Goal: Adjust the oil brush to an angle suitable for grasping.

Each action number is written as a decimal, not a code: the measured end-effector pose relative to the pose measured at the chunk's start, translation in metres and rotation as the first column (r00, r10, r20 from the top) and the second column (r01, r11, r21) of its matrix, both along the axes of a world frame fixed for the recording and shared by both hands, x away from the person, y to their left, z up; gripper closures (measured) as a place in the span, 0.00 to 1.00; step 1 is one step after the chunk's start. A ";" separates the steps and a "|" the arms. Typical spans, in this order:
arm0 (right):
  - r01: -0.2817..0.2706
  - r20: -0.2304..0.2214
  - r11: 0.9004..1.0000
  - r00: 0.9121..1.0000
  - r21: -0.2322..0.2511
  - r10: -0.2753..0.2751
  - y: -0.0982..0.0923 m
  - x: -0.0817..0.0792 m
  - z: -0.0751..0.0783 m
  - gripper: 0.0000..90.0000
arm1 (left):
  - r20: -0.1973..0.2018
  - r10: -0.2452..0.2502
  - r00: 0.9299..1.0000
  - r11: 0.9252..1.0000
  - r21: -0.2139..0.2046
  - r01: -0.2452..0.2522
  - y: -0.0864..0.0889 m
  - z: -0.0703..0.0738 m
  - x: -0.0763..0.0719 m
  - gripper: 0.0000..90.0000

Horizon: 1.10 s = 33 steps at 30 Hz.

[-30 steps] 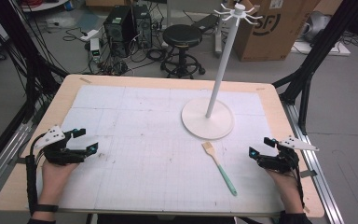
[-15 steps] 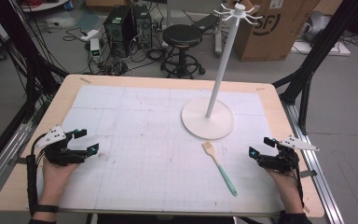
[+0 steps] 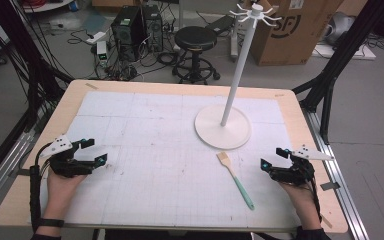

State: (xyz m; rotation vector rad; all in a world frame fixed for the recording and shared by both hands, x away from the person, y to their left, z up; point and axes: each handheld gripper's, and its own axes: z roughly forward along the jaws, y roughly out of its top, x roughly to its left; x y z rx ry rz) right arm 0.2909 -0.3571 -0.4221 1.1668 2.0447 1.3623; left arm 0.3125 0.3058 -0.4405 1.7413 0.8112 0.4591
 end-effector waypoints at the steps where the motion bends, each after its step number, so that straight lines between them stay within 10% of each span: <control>1: -0.003 -0.003 1.000 1.000 0.001 0.003 0.002 0.000 -0.001 0.19 | -0.005 0.002 1.000 1.000 -0.003 -0.002 0.000 -0.001 0.000 0.18; 33: -0.173 -0.145 0.983 0.976 -0.057 0.163 0.069 -0.002 -0.018 0.49 | -0.025 -0.013 1.000 1.000 0.007 0.013 -0.005 -0.006 0.003 0.19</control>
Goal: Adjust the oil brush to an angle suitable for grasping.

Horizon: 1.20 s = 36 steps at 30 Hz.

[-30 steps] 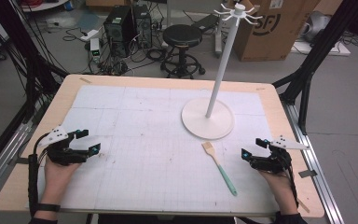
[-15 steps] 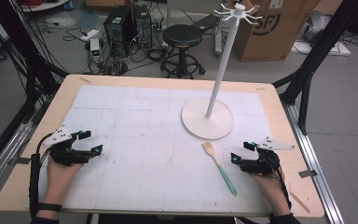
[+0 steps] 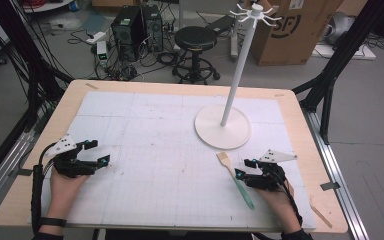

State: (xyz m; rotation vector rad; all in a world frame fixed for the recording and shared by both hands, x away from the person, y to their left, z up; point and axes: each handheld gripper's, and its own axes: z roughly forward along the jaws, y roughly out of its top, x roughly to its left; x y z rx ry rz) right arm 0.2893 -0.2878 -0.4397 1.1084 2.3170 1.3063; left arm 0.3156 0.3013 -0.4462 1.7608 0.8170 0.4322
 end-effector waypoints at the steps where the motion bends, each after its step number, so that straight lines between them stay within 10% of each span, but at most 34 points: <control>1: -0.003 -0.003 1.000 1.000 -0.007 0.003 0.002 0.000 -0.001 0.50 | 0.001 -0.001 1.000 1.000 0.000 0.001 0.000 0.000 0.000 0.19; 17: -0.050 -0.061 0.995 0.997 -0.088 0.044 0.023 0.000 -0.008 0.70 | -0.001 -0.001 1.000 1.000 -0.004 0.001 -0.001 0.000 0.000 0.20; 36: -0.004 -0.032 0.991 0.999 -0.135 0.000 0.028 -0.003 -0.008 0.87 | -0.005 -0.002 1.000 1.000 -0.003 0.002 -0.002 0.000 0.000 0.20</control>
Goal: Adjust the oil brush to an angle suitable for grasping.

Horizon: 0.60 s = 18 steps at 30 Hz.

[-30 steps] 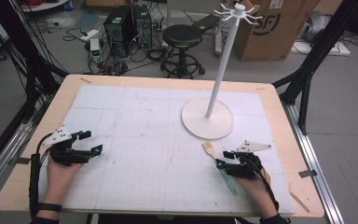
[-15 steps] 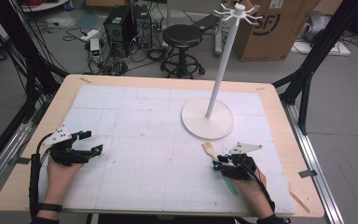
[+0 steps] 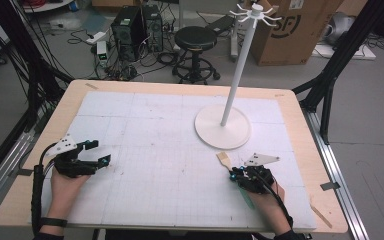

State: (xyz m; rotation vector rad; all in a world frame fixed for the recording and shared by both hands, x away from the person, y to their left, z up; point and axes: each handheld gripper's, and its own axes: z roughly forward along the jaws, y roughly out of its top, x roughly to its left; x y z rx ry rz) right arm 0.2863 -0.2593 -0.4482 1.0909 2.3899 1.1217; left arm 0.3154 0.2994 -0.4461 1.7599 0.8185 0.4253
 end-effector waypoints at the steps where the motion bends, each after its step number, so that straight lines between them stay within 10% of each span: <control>1: 0.003 -0.005 1.000 1.000 0.002 -0.003 0.000 0.000 0.000 0.88 | -0.002 0.001 1.000 1.000 -0.002 -0.001 0.000 0.000 0.000 0.20; 18: -0.011 0.009 1.000 1.000 -0.017 0.011 0.002 0.000 0.000 0.89 | 0.000 0.002 1.000 1.000 -0.002 -0.002 -0.001 0.000 0.000 0.20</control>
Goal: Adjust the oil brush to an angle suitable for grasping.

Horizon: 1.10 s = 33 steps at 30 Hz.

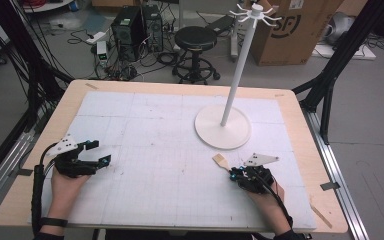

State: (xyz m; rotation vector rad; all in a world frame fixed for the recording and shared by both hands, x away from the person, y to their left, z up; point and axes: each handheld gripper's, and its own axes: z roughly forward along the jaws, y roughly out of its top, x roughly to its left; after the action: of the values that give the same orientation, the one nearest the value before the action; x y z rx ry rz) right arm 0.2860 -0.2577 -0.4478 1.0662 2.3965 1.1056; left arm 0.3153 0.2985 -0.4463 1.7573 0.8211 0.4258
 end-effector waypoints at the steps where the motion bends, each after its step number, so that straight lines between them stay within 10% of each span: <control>1: -0.001 0.003 1.000 1.000 -0.007 0.001 0.000 0.000 0.000 0.89 | 0.000 0.000 1.000 1.000 0.000 0.000 0.000 0.000 0.000 0.20; 13: -0.009 -0.013 1.000 1.000 0.014 0.009 -0.001 0.001 0.002 0.92 | 0.005 -0.002 1.000 1.000 -0.004 0.002 0.001 0.001 -0.001 0.21; 24: -0.170 0.002 0.985 0.985 0.028 0.170 0.021 0.025 0.020 0.92 | 0.017 0.001 1.000 0.999 -0.033 -0.001 0.004 0.004 -0.002 0.21; 28: -0.241 0.012 0.970 0.970 0.024 0.241 0.038 0.038 0.026 0.92 | 0.018 0.003 1.000 0.999 -0.038 -0.002 0.004 0.004 -0.001 0.21; 33: -0.366 0.018 0.931 0.931 0.011 0.365 0.067 0.053 0.032 0.92 | 0.022 -0.001 1.000 0.999 -0.039 0.002 0.004 0.005 -0.002 0.21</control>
State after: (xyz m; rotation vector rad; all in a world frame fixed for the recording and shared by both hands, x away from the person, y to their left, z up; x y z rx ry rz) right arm 0.3387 -0.1905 -0.4160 0.6211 2.6466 1.2399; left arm 0.3136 0.3028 -0.4412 1.7142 0.8080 0.4244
